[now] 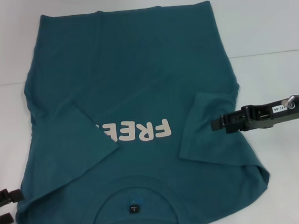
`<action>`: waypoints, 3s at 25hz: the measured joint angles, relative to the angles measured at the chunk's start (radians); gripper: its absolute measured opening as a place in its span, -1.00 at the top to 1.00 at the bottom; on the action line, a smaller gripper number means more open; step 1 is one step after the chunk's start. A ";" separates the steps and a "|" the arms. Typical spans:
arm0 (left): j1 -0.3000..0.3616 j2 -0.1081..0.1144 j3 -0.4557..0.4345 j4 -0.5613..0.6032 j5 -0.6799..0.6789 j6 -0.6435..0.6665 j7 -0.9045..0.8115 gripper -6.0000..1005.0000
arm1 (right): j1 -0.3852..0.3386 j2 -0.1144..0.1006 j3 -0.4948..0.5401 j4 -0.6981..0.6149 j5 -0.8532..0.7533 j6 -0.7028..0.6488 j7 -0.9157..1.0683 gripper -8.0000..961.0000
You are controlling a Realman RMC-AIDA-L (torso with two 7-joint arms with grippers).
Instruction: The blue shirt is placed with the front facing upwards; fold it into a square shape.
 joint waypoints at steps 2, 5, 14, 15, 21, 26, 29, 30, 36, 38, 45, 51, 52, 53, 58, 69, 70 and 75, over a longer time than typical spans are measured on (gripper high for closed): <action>-0.003 0.004 -0.001 0.001 0.008 -0.007 -0.006 -0.74 | -0.002 0.000 0.000 0.000 0.000 0.000 0.000 -0.47; -0.004 0.005 -0.001 -0.001 0.009 -0.013 -0.010 -0.75 | -0.005 -0.001 0.000 0.000 0.002 0.000 -0.001 -0.47; -0.002 0.001 0.002 -0.017 0.010 -0.047 -0.011 -0.75 | -0.010 -0.003 0.001 0.000 0.004 0.002 -0.003 -0.47; -0.002 0.000 0.001 -0.021 0.011 -0.050 -0.011 -0.75 | -0.010 -0.004 0.001 0.000 0.004 0.002 -0.003 -0.47; -0.004 0.000 0.005 -0.042 0.011 -0.063 -0.019 -0.75 | -0.010 -0.004 0.003 0.000 0.004 0.002 -0.004 -0.47; -0.005 -0.002 0.011 -0.044 0.011 -0.066 -0.021 -0.74 | -0.010 -0.003 0.012 0.000 0.004 0.002 -0.004 -0.47; -0.009 -0.003 0.012 -0.051 0.012 -0.066 -0.021 -0.74 | -0.010 -0.002 0.014 0.000 0.004 0.002 -0.004 -0.47; -0.010 -0.003 0.012 -0.054 0.013 -0.066 -0.021 -0.74 | -0.010 -0.002 0.014 0.000 0.004 0.002 -0.004 -0.47; -0.026 -0.003 0.023 -0.071 0.013 -0.077 -0.021 -0.74 | -0.010 0.000 0.014 0.000 0.004 0.002 -0.004 -0.47; -0.033 -0.003 0.026 -0.077 0.013 -0.079 -0.020 -0.74 | -0.010 0.000 0.014 0.000 0.004 0.001 -0.004 -0.47; -0.052 -0.005 0.027 -0.080 0.013 -0.079 -0.020 -0.72 | -0.010 0.000 0.014 0.000 0.004 0.000 -0.005 -0.47; -0.060 -0.006 0.027 -0.080 0.013 -0.079 -0.027 -0.69 | -0.010 0.002 0.028 0.000 0.004 -0.006 -0.014 -0.47; -0.061 -0.005 0.029 -0.080 0.013 -0.079 -0.030 -0.68 | -0.010 0.002 0.031 0.000 0.004 -0.006 -0.014 -0.47; -0.063 -0.004 0.033 -0.080 0.013 -0.078 -0.032 -0.68 | -0.010 0.002 0.034 0.000 0.004 -0.007 -0.015 -0.47; -0.074 -0.001 0.059 -0.070 0.022 -0.078 -0.033 -0.64 | -0.015 0.002 0.045 0.000 0.004 -0.010 -0.017 -0.47; -0.076 0.003 0.057 -0.078 0.026 -0.089 -0.036 -0.11 | -0.020 0.002 0.052 0.000 0.004 -0.015 -0.024 -0.47; -0.076 0.003 0.057 -0.078 0.026 -0.090 -0.036 -0.02 | -0.021 0.002 0.052 0.000 0.004 -0.015 -0.024 -0.47; -0.076 0.004 0.059 -0.077 0.026 -0.090 -0.033 0.43 | -0.021 0.001 0.052 0.000 0.004 -0.018 -0.024 -0.47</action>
